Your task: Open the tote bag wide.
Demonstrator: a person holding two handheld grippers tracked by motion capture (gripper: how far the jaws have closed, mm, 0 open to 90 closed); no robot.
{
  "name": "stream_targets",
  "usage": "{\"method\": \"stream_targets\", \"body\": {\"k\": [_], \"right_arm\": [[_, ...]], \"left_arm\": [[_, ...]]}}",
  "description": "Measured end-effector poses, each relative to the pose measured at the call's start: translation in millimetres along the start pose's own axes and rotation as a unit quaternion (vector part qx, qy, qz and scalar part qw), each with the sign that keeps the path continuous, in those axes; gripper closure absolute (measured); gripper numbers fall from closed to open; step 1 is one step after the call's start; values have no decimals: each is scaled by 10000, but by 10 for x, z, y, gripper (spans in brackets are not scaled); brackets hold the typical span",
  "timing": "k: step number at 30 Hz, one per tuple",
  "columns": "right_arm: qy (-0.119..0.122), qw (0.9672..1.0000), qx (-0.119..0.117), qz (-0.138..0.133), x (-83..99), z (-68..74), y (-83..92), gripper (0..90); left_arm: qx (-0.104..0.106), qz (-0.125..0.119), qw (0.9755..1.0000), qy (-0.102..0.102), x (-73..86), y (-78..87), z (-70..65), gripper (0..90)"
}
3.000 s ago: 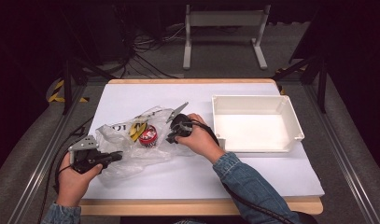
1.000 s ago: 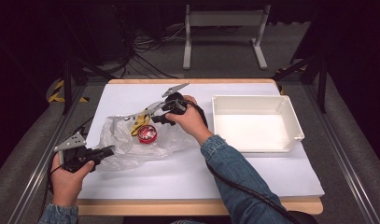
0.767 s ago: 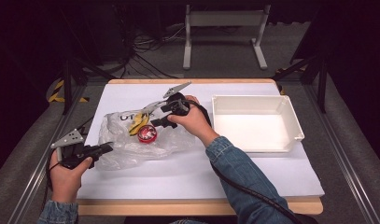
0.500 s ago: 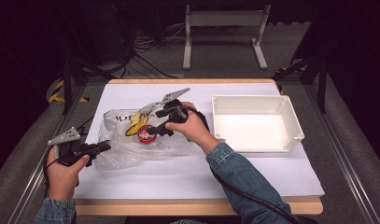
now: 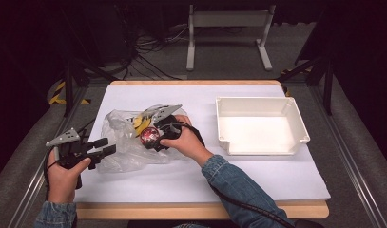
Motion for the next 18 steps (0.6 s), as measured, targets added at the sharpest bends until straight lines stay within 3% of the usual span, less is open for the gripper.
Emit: {"method": "stream_targets", "body": {"k": [2, 6, 18], "right_arm": [[78, 9999, 45, 100, 38, 0, -31, 39], [108, 9996, 81, 230, 118, -12, -85, 41], [248, 9983, 110, 517, 241, 24, -234, 38]], "left_arm": [[40, -90, 10000, -2, -18, 6, -7, 322], [111, -239, 9997, 0, -51, 20, -28, 264], [81, -251, 9996, -47, -48, 22, -5, 230]]}}
Point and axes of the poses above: each handheld gripper's, and its own axes: y roughly backward along the jaws, x roughly out of its underside, z roughly to its left, the point moved 8 cm from there along -y, roughly forward along the jaws, and after that the axes turned 13 degrees about y, right-handed, at the moved point
